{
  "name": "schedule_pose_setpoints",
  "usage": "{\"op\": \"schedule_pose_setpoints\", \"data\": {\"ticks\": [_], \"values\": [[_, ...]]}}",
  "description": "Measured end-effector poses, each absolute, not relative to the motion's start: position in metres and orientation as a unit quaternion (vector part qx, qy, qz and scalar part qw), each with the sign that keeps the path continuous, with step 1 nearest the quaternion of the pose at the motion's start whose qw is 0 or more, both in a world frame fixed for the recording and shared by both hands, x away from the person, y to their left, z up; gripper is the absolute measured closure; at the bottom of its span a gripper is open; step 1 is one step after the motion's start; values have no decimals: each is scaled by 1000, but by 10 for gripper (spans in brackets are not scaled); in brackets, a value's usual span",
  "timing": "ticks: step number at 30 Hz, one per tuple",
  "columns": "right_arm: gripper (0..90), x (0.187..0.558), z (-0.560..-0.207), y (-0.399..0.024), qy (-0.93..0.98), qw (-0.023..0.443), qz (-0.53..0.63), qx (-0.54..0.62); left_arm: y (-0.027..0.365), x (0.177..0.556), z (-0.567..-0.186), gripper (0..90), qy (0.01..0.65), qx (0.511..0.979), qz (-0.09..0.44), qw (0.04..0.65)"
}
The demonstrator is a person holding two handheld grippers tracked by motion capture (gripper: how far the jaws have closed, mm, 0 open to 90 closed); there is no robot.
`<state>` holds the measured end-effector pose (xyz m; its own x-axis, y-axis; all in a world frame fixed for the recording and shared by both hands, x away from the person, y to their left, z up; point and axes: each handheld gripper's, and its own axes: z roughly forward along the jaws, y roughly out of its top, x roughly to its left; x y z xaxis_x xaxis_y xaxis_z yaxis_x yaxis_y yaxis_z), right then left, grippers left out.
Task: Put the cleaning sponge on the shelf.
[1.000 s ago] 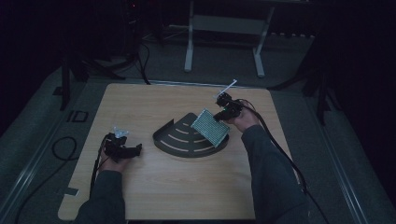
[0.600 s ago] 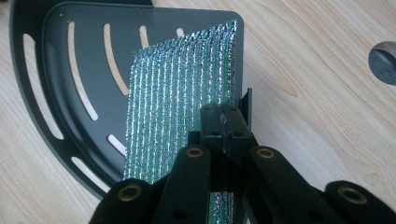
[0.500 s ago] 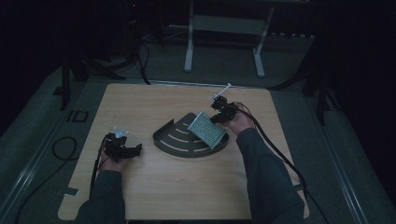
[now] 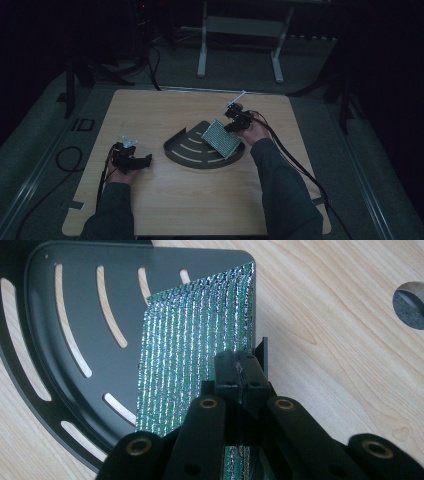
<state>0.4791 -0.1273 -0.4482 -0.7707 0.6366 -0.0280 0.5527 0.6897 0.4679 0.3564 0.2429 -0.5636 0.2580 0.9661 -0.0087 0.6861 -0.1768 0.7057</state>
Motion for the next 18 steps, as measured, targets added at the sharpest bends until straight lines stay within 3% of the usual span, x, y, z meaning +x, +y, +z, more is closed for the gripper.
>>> {"op": "schedule_pose_setpoints", "data": {"ticks": [18], "values": [[892,477,-463,-124,922,106,204,313,243,356,-564,125,564,732,229,305]]}}
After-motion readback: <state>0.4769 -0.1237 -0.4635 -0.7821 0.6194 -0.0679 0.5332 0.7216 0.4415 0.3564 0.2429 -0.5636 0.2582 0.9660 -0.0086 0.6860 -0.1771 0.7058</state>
